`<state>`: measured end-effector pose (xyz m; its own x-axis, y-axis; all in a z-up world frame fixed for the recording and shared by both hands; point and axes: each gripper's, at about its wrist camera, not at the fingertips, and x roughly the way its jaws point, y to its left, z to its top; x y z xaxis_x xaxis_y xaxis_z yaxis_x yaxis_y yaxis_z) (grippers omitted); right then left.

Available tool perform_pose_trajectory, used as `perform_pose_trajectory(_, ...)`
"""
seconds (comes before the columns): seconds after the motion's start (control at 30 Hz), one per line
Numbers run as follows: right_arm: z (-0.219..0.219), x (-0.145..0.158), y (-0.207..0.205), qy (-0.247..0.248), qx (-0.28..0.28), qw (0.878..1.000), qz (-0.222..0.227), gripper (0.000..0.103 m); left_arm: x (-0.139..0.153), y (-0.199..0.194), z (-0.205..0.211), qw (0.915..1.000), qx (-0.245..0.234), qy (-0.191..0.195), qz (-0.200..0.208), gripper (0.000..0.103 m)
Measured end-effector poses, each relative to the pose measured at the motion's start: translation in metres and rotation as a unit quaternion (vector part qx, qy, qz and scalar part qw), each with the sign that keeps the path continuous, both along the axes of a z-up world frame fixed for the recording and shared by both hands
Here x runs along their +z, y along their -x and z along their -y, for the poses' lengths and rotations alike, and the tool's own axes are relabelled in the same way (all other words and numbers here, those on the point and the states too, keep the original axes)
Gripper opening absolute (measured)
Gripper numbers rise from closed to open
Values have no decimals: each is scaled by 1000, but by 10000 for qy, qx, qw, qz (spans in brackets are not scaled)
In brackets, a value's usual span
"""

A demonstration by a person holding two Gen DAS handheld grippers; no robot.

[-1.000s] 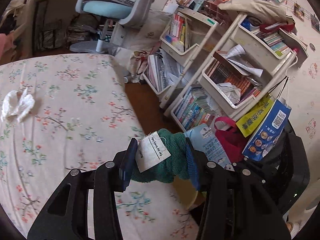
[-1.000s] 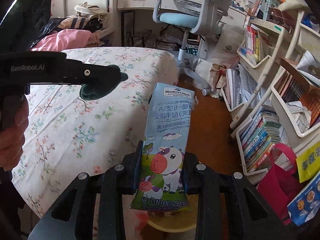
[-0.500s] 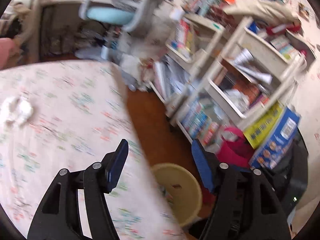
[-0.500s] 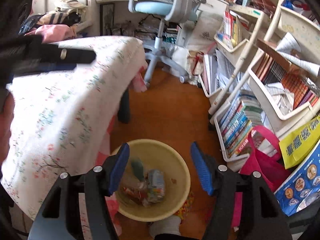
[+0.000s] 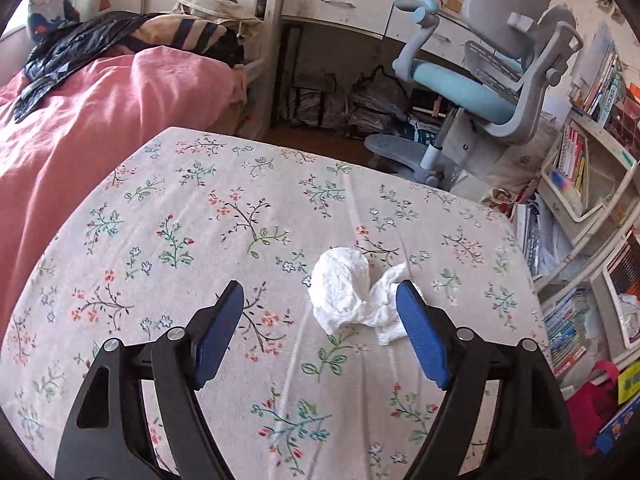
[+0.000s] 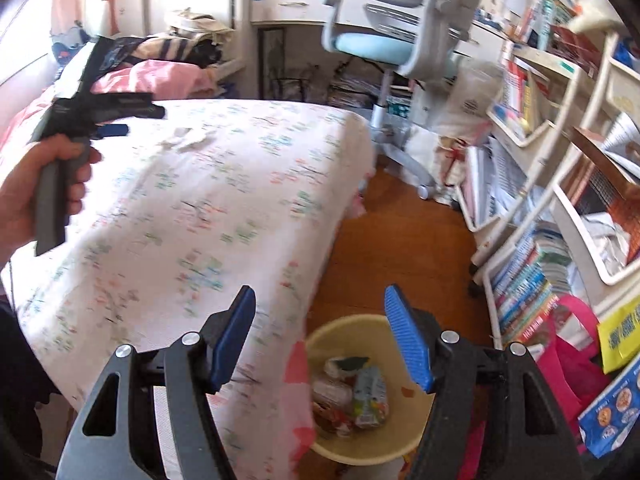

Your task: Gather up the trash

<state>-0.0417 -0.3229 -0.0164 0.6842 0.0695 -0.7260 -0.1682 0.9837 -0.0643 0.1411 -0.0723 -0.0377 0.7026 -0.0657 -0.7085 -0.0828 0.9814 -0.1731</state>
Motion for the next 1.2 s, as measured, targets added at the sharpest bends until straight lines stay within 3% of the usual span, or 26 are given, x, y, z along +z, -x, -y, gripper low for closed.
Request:
perform_pose_trajectory(0.13, -20, -1, -2, 8, 341, 9994, -4, 65, -9, -14, 4, 9995, -199, -215, -116, 75)
perform_pose_trajectory(0.27, -32, -5, -5, 56, 537, 9985, -90, 65, -21, -30, 23, 9961, -452, -698, -291, 71)
perform_pose_trajectory(0.33, -34, -4, -7, 69, 569, 9983, -74, 65, -27, -36, 25, 9945, -504, -795, -455, 55)
perform_pose_trajectory(0.4, -35, -2, -8, 51, 564, 9984, -38, 65, -26, -38, 20, 9953, -512, -687, -447, 19)
perform_pose_trajectory(0.43, -36, -1, -9, 45, 557, 9984, -21, 65, -25, -38, 18, 9949, -595, -670, -467, 15)
perform_pose_trajectory(0.67, -45, 3, -12, 32, 626, 9980, 58, 65, 4, -12, 2, 9931, -1113, 146, -327, 11)
perform_pose_trajectory(0.77, -53, 4, -10, 48, 712, 9974, 107, 65, 7, 7, -10, 9863, -1428, 705, -433, 11)
perform_pose_trajectory(0.87, -60, 4, -8, 31, 805, 9966, 143, 65, 2, 27, -16, 9809, -1595, 979, -525, 11)
perform_pose_trajectory(1.07, -79, 1, -2, 117, 993, 9949, 165, 65, -7, 70, -4, 9820, -1732, 481, -573, 12)
perform_pose_trajectory(1.2, -82, -6, 0, 166, 1011, 9947, 96, 66, -20, 89, 5, 9777, -1931, 200, -798, 12)
